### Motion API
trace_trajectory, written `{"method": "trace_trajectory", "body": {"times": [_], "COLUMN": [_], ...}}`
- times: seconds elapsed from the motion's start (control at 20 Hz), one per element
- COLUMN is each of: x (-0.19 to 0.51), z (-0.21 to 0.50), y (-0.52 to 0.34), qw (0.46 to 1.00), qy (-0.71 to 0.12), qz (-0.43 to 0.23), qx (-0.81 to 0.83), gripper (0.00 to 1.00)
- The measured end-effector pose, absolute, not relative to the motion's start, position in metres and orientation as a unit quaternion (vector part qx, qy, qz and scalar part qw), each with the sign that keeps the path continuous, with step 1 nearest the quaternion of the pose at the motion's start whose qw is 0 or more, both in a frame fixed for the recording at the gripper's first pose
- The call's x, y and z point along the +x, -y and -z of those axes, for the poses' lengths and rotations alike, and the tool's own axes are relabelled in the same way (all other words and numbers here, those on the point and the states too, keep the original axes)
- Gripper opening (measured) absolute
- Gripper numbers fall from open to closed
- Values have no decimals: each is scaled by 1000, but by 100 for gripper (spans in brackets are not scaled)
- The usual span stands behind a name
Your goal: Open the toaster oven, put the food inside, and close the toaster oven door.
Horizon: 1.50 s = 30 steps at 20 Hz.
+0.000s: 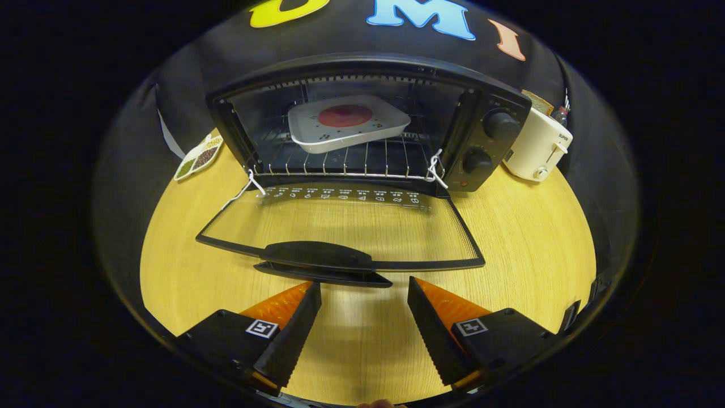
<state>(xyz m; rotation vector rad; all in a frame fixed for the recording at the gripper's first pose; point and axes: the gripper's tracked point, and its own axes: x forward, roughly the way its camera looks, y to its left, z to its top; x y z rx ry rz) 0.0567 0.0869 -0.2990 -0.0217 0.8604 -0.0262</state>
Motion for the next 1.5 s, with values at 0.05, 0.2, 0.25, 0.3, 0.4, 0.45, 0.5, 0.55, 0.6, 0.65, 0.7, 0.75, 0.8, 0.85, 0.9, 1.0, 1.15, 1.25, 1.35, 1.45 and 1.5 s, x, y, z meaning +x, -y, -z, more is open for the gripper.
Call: {"method": "trace_trajectory", "body": {"times": [0.05, 0.2, 0.25, 0.3, 0.4, 0.45, 0.5, 0.55, 0.6, 0.65, 0.7, 0.75, 0.8, 0.85, 0.9, 1.0, 1.15, 1.25, 1.35, 1.45, 1.5], "x": [57, 64, 70, 71, 75, 77, 79, 79, 79, 77, 74, 69, 64, 58, 50, 42, 17, -2, -24, -39, -45], "z": [291, 260, 245, 229, 189, 168, 151, 133, 119, 103, 89, 77, 66, 53, 40, 19, -8, -15, -21, -13, -5], "y": [-89, -98, -98, -96, -97, -95, -90, -84, -77, -69, -60, -55, -48, -39, -23, 6, 39, 56, 77, 87, 90], "qw": [913, 932, 941, 948, 961, 968, 975, 980, 984, 988, 990, 992, 994, 996, 997, 998, 997, 997, 995, 995, 995], "qy": [-408, -363, -338, -316, -274, -247, -219, -194, -171, -150, -133, -117, -101, -86, -72, -42, -17, -7, 3, -3, -12], "qz": [11, -1, -2, -1, -13, -19, -23, -23, -22, -19, -15, -9, -4, 2, 9, 23, 40, 50, 62, 68, 69], "qx": [-5, -5, -12, -20, -24, -27, -32, -37, -41, -42, -41, -38, -35, -33, -34, -45, -57, -66, -73, -69, -66], "gripper": [98, 98, 98, 98, 98, 98, 98, 98, 98, 98, 98, 98, 98, 98, 98, 98, 98, 98, 98, 98, 98]}}
